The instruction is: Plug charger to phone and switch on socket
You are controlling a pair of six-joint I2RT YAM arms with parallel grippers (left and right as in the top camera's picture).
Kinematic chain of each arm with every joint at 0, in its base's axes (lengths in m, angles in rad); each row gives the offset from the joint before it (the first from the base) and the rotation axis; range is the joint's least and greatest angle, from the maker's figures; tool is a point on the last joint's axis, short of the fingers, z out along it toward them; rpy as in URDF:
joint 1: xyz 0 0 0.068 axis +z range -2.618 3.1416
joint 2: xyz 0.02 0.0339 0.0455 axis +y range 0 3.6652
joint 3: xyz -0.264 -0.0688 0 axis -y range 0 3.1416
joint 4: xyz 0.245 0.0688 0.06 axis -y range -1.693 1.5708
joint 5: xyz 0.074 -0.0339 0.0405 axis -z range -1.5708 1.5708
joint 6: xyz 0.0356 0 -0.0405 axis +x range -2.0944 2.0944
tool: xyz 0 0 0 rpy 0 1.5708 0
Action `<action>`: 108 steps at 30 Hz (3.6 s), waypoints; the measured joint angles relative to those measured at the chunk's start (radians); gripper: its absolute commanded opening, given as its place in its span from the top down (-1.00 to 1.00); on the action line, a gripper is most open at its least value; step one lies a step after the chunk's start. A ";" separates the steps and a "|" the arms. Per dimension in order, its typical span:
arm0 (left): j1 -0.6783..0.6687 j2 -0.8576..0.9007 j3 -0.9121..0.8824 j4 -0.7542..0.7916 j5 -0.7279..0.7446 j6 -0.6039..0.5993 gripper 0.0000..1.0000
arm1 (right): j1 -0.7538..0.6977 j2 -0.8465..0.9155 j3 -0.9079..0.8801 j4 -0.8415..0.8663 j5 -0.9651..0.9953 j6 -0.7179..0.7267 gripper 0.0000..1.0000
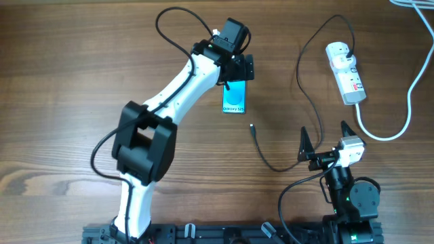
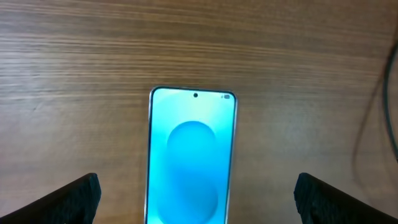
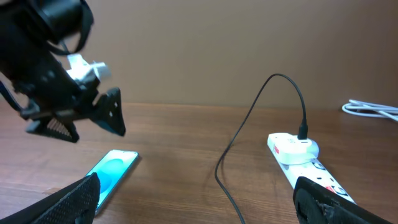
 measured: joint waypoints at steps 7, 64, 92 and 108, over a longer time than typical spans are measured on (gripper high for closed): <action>-0.011 0.029 0.000 0.072 -0.017 0.008 -0.99 | 0.000 0.000 0.000 0.000 0.000 0.000 -1.00; -0.071 0.140 0.011 -0.045 -0.103 0.031 -0.78 | 0.000 0.000 0.000 0.000 0.000 0.000 -1.00; -0.107 0.140 0.037 -0.300 -0.091 0.018 -0.63 | 0.000 0.000 0.000 0.000 0.000 0.000 -1.00; -0.127 0.138 0.036 -0.311 -0.087 0.004 -0.99 | 0.000 0.000 0.000 0.000 0.000 0.000 -0.99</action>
